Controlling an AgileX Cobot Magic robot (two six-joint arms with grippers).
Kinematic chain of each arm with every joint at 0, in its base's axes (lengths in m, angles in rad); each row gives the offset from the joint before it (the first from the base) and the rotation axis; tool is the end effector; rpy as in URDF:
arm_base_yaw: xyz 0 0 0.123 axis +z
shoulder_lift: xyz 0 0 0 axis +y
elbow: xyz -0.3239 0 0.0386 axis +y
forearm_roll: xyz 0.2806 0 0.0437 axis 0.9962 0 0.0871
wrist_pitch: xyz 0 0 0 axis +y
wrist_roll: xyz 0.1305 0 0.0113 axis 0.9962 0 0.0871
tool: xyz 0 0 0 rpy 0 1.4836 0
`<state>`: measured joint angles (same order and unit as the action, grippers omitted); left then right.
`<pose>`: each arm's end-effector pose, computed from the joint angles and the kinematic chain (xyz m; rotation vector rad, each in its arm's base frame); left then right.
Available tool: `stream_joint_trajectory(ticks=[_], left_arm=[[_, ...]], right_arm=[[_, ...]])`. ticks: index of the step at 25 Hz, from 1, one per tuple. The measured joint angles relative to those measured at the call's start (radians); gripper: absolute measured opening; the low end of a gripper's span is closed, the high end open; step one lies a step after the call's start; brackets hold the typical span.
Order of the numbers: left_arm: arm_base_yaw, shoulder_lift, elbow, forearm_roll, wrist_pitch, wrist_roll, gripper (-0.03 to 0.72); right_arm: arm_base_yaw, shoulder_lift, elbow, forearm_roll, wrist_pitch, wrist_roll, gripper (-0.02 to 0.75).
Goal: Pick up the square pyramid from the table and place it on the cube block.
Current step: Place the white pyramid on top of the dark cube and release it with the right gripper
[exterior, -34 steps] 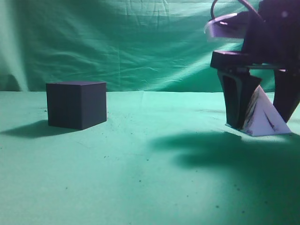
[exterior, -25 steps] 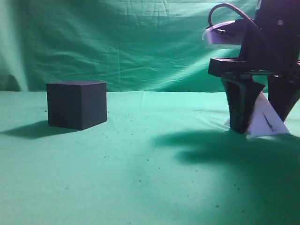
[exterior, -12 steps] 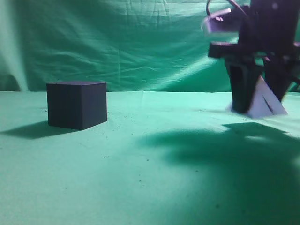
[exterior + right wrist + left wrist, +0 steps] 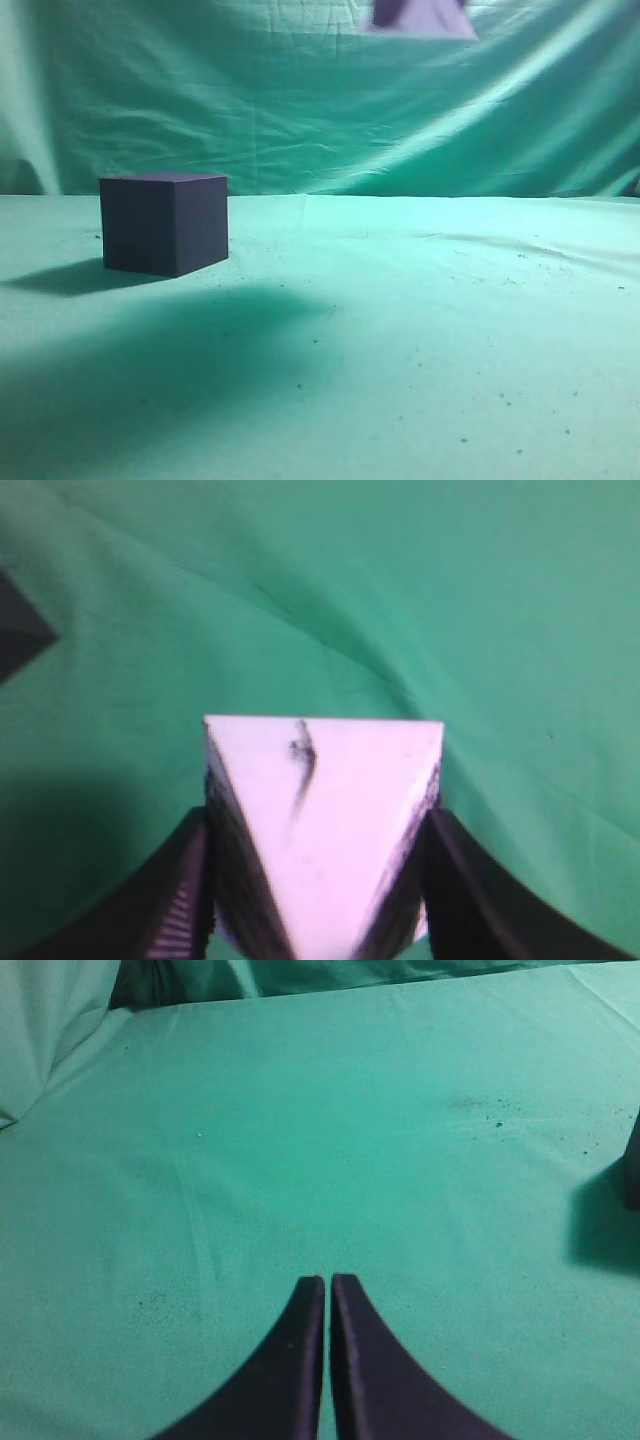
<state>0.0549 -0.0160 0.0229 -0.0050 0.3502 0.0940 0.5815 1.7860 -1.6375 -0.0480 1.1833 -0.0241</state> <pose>0.0825 0.0043 0.1631 0.0329 1.8416 0.0994 0.3648 0.2328 0.3089 -0.8538 2.6818 0.0632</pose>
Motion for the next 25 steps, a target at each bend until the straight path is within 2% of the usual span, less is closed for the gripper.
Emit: stream_joint_trajectory(ticks=[7,12,16,25], left_arm=[[0.000,0.000,0.000,0.000,0.000,0.000,0.000],[0.000,0.000,0.000,0.000,0.000,0.000,0.000],[0.000,0.000,0.000,0.000,0.000,0.000,0.000],[0.000,0.000,0.000,0.000,0.000,0.000,0.000]], right_arm=[[0.194,0.202,-0.313,0.011,0.058,-0.026,0.384],[0.254,0.312,-0.395,0.013,0.060,-0.045,0.384],[0.272,0.403,-0.415,0.038,0.060,-0.056,0.384],[0.272,0.430,-0.417,0.068,0.056,-0.057,0.384]])
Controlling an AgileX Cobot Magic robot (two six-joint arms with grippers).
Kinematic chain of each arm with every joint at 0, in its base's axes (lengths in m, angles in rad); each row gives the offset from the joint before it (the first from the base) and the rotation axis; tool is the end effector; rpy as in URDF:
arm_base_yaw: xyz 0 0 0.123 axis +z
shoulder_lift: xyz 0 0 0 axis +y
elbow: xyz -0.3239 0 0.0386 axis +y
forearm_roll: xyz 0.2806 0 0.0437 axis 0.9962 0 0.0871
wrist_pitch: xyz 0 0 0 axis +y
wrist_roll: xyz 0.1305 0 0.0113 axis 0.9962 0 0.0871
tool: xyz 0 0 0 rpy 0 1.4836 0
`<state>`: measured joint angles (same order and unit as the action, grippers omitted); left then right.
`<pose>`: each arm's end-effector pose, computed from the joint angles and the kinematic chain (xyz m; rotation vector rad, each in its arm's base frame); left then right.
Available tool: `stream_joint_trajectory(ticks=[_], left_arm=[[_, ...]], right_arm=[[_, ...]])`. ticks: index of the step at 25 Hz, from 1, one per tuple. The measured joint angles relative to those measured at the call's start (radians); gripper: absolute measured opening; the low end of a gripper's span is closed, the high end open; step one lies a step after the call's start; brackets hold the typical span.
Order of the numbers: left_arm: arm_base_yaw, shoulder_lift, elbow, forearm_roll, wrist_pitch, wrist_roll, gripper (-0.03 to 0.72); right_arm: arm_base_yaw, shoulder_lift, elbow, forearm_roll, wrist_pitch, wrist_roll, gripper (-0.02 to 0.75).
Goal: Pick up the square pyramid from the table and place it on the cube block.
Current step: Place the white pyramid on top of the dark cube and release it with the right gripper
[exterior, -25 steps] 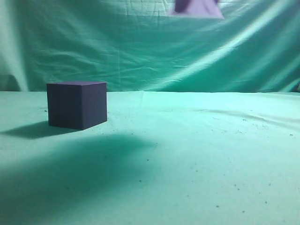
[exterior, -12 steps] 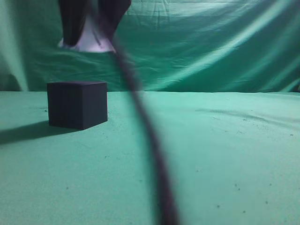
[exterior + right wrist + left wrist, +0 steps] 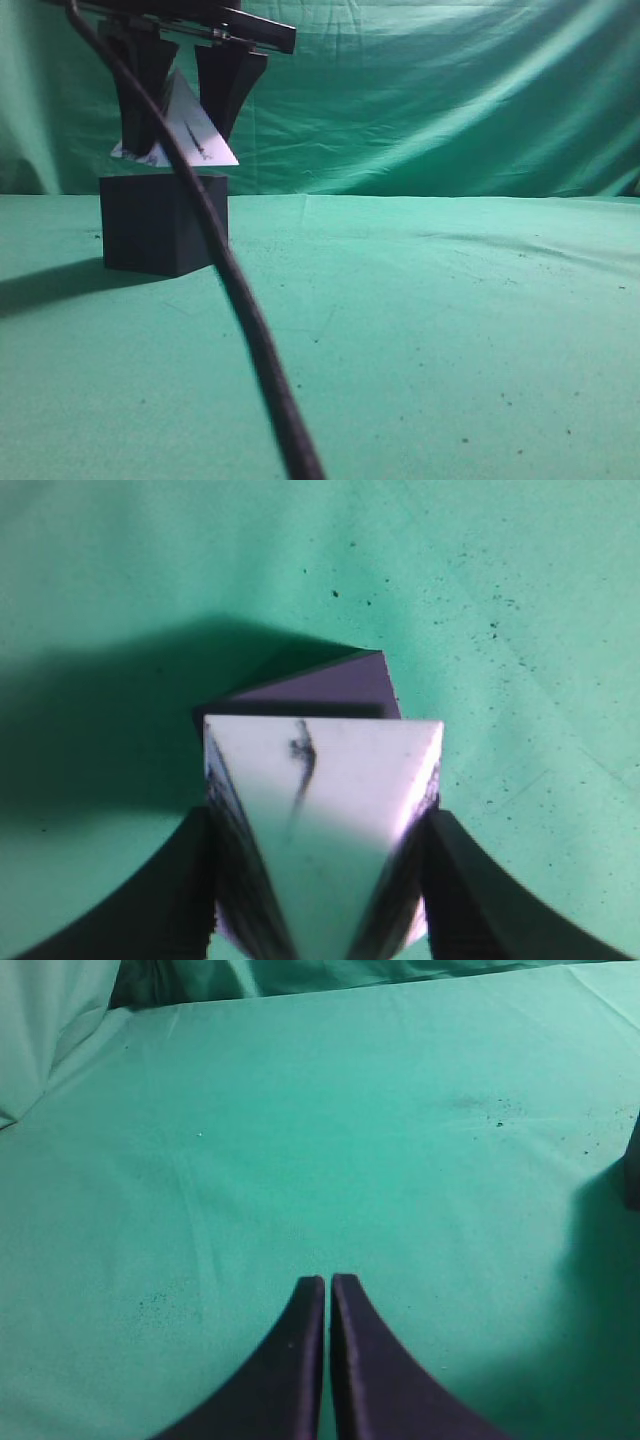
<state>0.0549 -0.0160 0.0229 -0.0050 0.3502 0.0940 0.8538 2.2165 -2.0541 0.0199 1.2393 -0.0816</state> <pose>0.0825 0.0043 0.1631 0.0329 1.8416 0.0994 0.3548 0.4108 0.2295 -1.3052 2.5973 0.1675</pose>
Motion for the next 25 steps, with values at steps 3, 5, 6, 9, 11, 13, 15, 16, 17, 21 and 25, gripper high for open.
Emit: stream_joint_trajectory(ticks=[3,5,6,9,11,13,15,16,17,21,25], left_arm=[[0.000,0.000,0.000,0.000,0.000,0.000,0.000],[0.000,0.000,0.000,0.000,0.000,0.000,0.000],[0.000,0.000,0.000,0.000,0.000,0.000,0.000],[0.000,0.000,0.000,0.000,0.000,0.000,0.000],[0.000,0.000,0.000,0.000,0.000,0.000,0.000],[0.000,0.000,0.000,0.000,0.000,0.000,0.000],[0.000,0.000,0.000,0.000,0.000,0.000,0.000],[0.000,0.000,0.000,0.000,0.000,0.000,0.000],[0.000,0.000,0.000,0.000,0.000,0.000,0.000],[0.000,0.000,0.000,0.000,0.000,0.000,0.000],[0.000,0.000,0.000,0.000,0.000,0.000,0.000]], right_arm=[[0.000,0.000,0.000,0.002,0.002,0.000,0.384],[0.000,0.001,0.000,0.002,0.002,0.000,0.384],[0.000,0.002,0.000,0.002,0.002,0.000,0.384],[0.000,0.004,0.000,0.002,-0.004,0.000,0.493],[0.000,0.004,0.000,0.002,-0.012,0.000,0.520],[0.000,0.004,0.000,0.002,-0.023,0.000,0.520],[0.000,0.004,0.000,0.002,-0.029,0.000,0.520],[0.000,0.004,0.000,0.002,-0.031,0.000,0.520],[0.000,0.004,0.000,0.002,-0.031,0.000,0.520],[0.000,-0.022,-0.033,0.002,-0.026,0.000,0.520],[0.000,-0.085,-0.131,-0.010,0.002,0.000,0.520]])
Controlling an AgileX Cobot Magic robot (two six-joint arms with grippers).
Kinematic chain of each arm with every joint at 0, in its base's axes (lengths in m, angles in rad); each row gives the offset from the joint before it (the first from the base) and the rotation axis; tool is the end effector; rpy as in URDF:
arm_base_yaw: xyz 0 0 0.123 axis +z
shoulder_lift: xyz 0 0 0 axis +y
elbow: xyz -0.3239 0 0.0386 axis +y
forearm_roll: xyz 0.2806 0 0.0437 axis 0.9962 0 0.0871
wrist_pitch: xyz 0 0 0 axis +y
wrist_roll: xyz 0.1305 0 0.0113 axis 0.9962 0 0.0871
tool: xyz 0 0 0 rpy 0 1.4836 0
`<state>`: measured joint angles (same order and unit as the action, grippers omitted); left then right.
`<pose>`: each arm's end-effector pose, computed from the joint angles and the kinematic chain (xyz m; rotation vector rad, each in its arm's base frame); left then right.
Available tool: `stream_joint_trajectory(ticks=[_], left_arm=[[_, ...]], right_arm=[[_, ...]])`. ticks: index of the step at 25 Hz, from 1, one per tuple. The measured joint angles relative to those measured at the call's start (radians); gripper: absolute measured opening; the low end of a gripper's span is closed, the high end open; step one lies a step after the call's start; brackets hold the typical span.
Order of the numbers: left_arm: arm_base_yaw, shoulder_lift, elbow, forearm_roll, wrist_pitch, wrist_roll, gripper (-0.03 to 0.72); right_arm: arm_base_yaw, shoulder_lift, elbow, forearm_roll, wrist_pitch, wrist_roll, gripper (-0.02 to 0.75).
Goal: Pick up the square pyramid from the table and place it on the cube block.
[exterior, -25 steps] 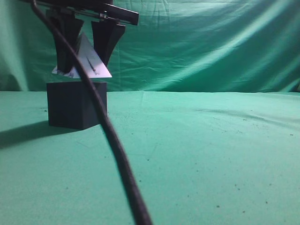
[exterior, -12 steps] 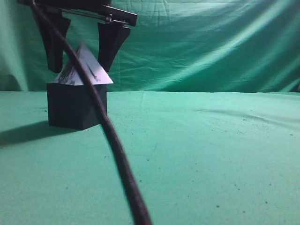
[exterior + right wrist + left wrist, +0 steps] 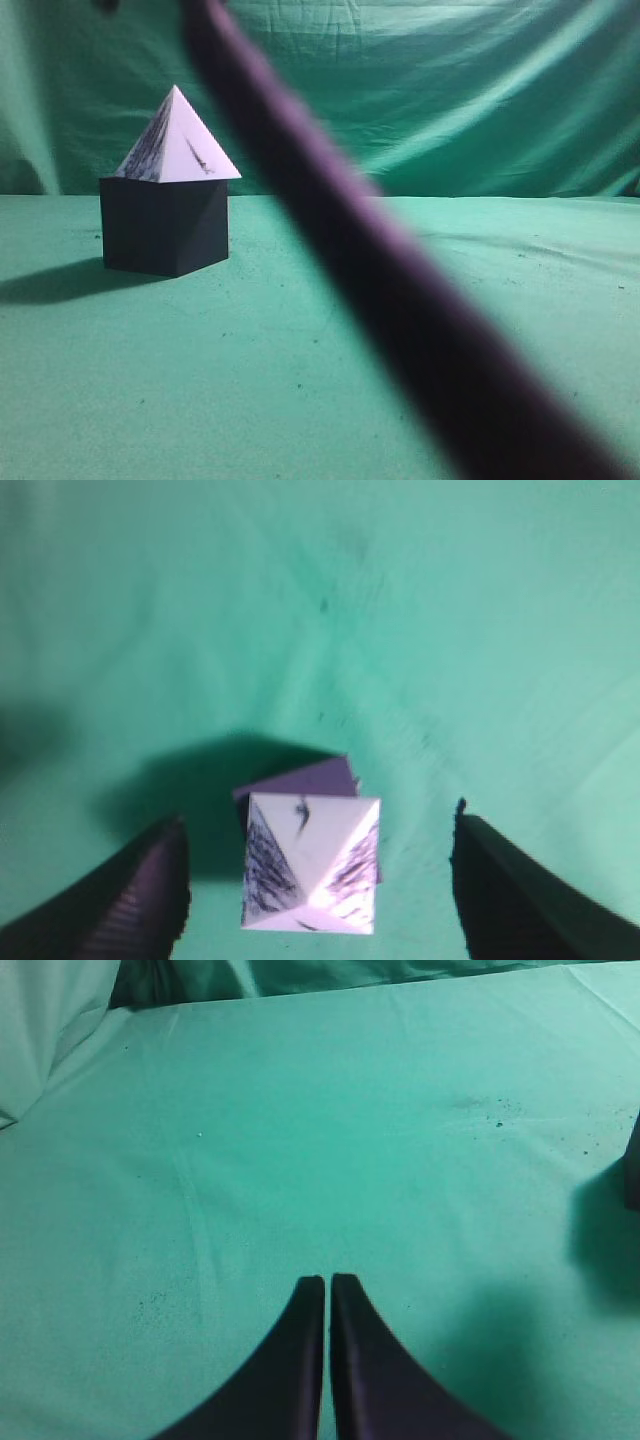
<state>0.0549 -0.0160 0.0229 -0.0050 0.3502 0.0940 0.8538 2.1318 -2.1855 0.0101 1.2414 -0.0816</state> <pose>0.0825 0.0043 0.1631 0.0329 1.8416 0.0994 0.3553 0.4095 0.3186 -1.2153 2.4091 0.2564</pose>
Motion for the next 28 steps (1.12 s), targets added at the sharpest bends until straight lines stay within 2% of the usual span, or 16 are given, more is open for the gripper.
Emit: stream_joint_trajectory(ticks=[2,7,10,20,28], left_arm=[[0.000,0.000,0.000,0.000,0.000,0.000,0.000],[0.000,0.000,0.000,0.000,0.000,0.000,0.000],[0.000,0.000,0.000,0.000,0.000,0.000,0.000],[0.000,0.000,0.000,0.000,0.000,0.000,0.000],[0.000,0.000,0.000,0.000,0.000,0.000,0.000]], right_arm=[[0.000,-0.042,-0.036,-0.038,0.004,0.005,0.520],[0.000,-0.149,-0.031,-0.120,0.023,0.048,0.132],[0.000,-0.247,0.053,-0.122,0.023,0.067,0.000],[0.000,-0.719,0.653,-0.156,-0.018,0.171,0.000],[0.000,-1.121,1.123,-0.061,-0.359,0.236,0.000]])
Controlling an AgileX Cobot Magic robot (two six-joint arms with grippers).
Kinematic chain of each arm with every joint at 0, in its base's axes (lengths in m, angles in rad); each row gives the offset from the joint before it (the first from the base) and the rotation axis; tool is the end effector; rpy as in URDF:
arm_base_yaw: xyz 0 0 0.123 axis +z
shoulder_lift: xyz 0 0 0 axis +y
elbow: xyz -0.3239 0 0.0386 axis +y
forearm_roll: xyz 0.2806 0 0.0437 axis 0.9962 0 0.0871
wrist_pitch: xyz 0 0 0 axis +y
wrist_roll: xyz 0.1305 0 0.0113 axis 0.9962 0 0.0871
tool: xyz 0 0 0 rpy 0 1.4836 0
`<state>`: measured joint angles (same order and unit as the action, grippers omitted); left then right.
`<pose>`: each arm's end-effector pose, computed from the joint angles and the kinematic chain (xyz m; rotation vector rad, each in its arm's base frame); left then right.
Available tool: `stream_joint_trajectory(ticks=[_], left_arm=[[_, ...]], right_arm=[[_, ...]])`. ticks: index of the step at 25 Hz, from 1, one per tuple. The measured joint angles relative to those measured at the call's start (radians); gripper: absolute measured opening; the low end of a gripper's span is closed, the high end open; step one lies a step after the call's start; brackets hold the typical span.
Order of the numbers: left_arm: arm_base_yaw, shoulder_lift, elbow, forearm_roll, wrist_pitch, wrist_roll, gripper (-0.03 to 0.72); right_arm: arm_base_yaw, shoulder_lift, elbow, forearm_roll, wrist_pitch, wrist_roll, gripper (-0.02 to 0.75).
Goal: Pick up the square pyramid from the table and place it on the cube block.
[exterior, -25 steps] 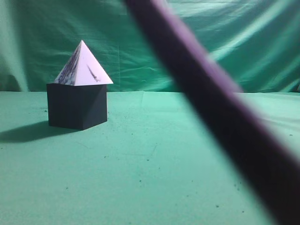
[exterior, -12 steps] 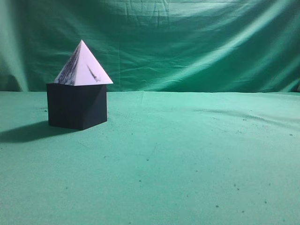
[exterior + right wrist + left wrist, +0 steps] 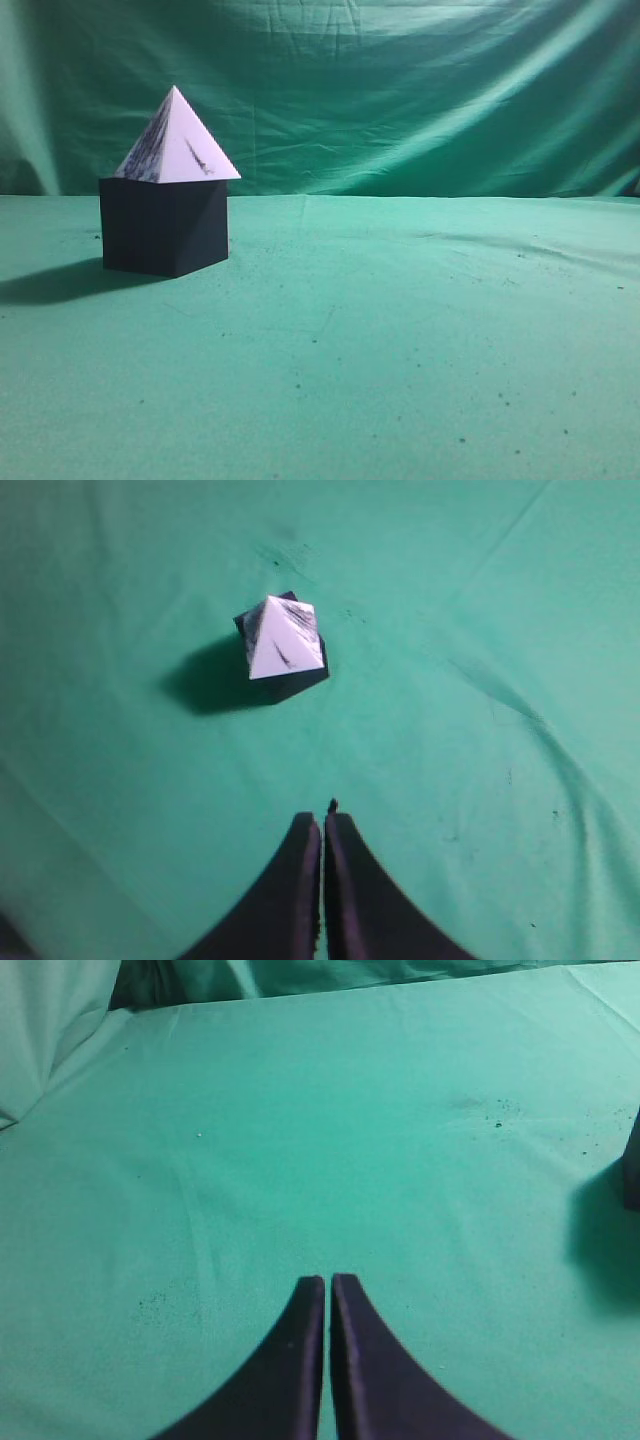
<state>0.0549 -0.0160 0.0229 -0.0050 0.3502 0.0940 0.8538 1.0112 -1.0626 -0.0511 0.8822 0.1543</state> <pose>0.0825 0.0043 0.1631 0.0329 1.8416 0.0994 0.1584 0.1738 0.3874 -0.8240 2.2069 0.4440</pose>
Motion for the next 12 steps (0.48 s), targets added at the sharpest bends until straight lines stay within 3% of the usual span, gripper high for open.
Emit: stream_joint_trajectory(ticks=[3,12], left_arm=[[0.000,0.000,0.000,0.000,0.000,0.000,0.000],[0.000,0.000,0.000,0.000,0.000,0.000,0.000]], right_arm=[[0.000,-0.110,0.092,0.029,-0.052,0.001,0.000],[0.000,-0.259,0.146,-0.003,0.024,-0.003,0.000]])
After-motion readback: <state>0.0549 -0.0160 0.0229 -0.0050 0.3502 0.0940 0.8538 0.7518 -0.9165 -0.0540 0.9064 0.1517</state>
